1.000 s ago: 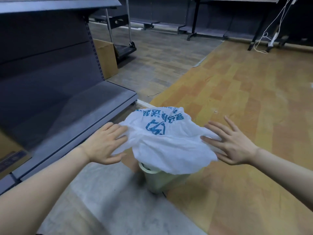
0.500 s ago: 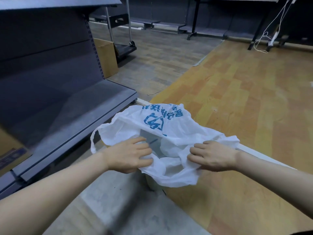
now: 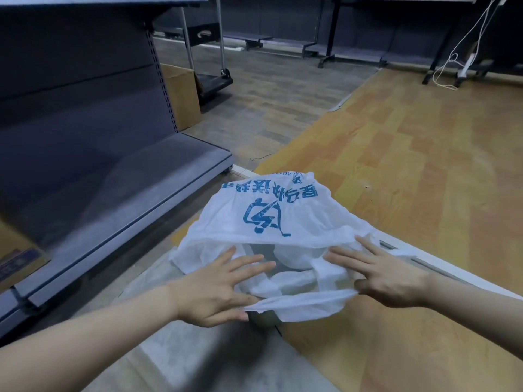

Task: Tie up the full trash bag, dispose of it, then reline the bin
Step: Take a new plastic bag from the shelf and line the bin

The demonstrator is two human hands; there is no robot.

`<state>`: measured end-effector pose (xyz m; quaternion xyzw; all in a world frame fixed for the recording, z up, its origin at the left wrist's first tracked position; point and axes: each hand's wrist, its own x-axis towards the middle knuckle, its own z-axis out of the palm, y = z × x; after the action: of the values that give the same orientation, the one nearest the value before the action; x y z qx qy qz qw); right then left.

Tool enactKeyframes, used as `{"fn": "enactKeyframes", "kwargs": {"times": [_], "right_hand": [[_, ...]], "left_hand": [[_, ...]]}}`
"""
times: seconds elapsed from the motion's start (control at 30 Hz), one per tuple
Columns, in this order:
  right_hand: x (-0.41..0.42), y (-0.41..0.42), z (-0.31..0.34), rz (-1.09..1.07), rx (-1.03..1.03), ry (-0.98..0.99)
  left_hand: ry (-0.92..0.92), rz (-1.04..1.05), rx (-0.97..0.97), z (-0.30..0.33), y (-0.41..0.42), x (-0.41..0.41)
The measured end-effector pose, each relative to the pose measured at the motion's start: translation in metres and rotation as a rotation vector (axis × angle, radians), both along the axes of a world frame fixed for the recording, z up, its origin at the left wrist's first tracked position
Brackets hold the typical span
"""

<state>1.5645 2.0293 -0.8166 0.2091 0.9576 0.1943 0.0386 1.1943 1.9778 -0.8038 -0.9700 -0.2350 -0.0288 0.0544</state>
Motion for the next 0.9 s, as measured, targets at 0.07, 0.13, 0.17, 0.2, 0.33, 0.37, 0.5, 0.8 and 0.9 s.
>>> {"fn": "enactKeyframes", "kwargs": {"times": [0.07,0.13,0.17,0.2,0.33,0.37,0.5,0.8,0.9], "right_hand": [[0.006,0.004,0.001,-0.024,-0.044,0.026],[0.01,0.008,0.002,-0.01,-0.096,0.085],[0.011,0.01,0.003,-0.019,-0.108,0.126],[0.01,0.011,0.004,-0.043,-0.116,0.183],[-0.005,0.015,0.016,-0.311,-0.184,0.467],[-0.01,0.016,0.02,-0.401,-0.213,0.524],[-0.034,0.019,0.032,-0.743,-0.463,0.719],[-0.058,0.05,0.032,-0.973,-0.755,0.609],[-0.055,0.061,0.029,-0.994,-0.791,0.615]], "left_hand": [[-0.14,0.027,0.035,-0.002,-0.003,0.003],[-0.276,0.119,0.045,0.001,-0.002,0.006],[-0.338,0.173,0.053,0.004,0.003,0.007],[-0.379,0.215,0.069,0.007,0.009,0.007],[-0.328,0.301,0.173,0.013,0.044,-0.008],[-0.319,0.338,0.184,0.011,0.05,-0.012],[-0.294,0.53,0.023,0.012,0.062,-0.011],[-0.558,0.756,-0.275,0.02,0.093,0.01],[-0.424,0.794,-0.27,0.019,0.105,0.009]]}}
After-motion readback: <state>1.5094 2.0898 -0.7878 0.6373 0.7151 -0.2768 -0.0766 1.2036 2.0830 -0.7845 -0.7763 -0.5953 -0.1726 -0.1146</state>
